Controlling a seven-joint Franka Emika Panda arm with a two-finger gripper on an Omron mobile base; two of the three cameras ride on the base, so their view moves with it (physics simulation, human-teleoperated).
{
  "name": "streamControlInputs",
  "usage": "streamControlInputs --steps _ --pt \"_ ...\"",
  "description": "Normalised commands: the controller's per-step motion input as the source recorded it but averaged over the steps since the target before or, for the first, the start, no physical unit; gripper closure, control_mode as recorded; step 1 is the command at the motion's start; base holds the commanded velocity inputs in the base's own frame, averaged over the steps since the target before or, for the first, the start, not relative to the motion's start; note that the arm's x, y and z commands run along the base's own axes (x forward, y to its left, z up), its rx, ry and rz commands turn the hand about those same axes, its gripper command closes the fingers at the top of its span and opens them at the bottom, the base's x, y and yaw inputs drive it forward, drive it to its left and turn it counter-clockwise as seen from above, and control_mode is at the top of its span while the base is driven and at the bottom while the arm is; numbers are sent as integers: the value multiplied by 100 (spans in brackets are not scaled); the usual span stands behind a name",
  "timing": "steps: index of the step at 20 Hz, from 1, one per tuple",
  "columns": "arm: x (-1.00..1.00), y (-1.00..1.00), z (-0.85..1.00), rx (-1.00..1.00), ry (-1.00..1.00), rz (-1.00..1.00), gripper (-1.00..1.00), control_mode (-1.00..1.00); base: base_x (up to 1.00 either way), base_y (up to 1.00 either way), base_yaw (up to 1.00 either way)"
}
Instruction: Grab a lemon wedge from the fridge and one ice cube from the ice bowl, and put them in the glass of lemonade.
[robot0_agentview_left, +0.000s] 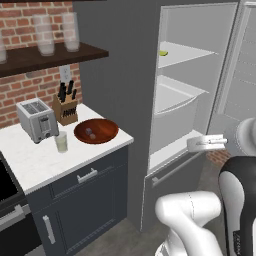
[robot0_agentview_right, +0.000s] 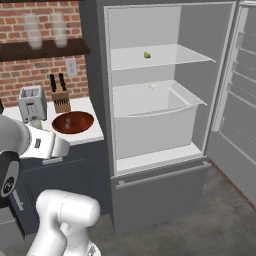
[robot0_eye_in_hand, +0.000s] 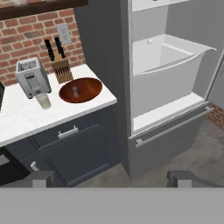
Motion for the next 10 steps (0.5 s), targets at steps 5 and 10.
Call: streamControlInputs --steps 5,10 --pt "-10 0 0 0 0 0 -100 -100 0 0 0" --pt "-70 -1 4 0 -3 -1 -100 -100 0 0 0"
